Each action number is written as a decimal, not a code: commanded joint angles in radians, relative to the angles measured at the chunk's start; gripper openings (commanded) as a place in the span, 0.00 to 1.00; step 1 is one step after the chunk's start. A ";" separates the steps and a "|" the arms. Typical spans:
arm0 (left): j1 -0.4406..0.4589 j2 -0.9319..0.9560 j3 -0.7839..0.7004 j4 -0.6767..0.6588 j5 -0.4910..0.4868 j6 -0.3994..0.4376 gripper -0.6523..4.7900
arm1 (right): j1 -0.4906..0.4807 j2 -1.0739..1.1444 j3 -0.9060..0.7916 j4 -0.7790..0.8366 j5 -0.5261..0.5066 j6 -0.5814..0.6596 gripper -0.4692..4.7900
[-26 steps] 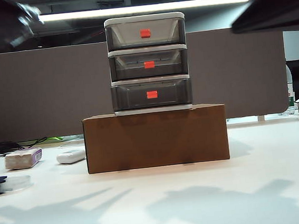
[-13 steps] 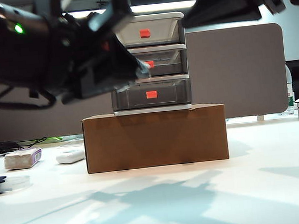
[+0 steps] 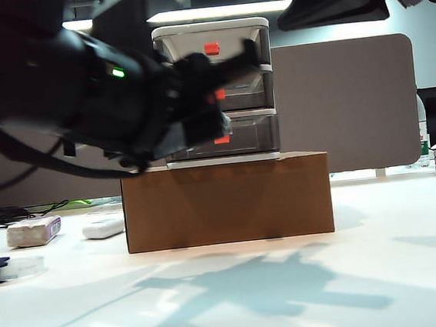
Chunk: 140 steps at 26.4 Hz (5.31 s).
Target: Open the third layer of the drawer on the table, pick up the transparent tape on the table and put it in, and finally close the drawer.
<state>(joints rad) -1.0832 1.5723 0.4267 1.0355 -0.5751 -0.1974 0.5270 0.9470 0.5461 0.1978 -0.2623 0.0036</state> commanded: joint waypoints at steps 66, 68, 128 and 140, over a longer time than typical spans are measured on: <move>0.025 0.267 0.288 -0.017 -0.243 0.025 0.11 | 0.000 0.368 0.139 0.233 -0.029 -0.057 0.08; 0.010 0.267 0.286 -0.032 -0.259 0.024 0.11 | 0.000 0.389 0.162 0.233 -0.029 -0.057 0.08; 0.089 0.264 0.332 -0.053 -0.117 -0.020 0.34 | -0.229 0.300 0.176 0.090 -0.395 -0.105 0.08; 0.089 0.299 0.332 0.001 -0.094 -0.020 0.11 | -0.218 0.310 0.176 0.127 -0.389 -0.105 0.08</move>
<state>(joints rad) -0.9966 1.8729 0.7555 1.0153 -0.6792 -0.2176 0.3069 1.2594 0.7181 0.2996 -0.6525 -0.0986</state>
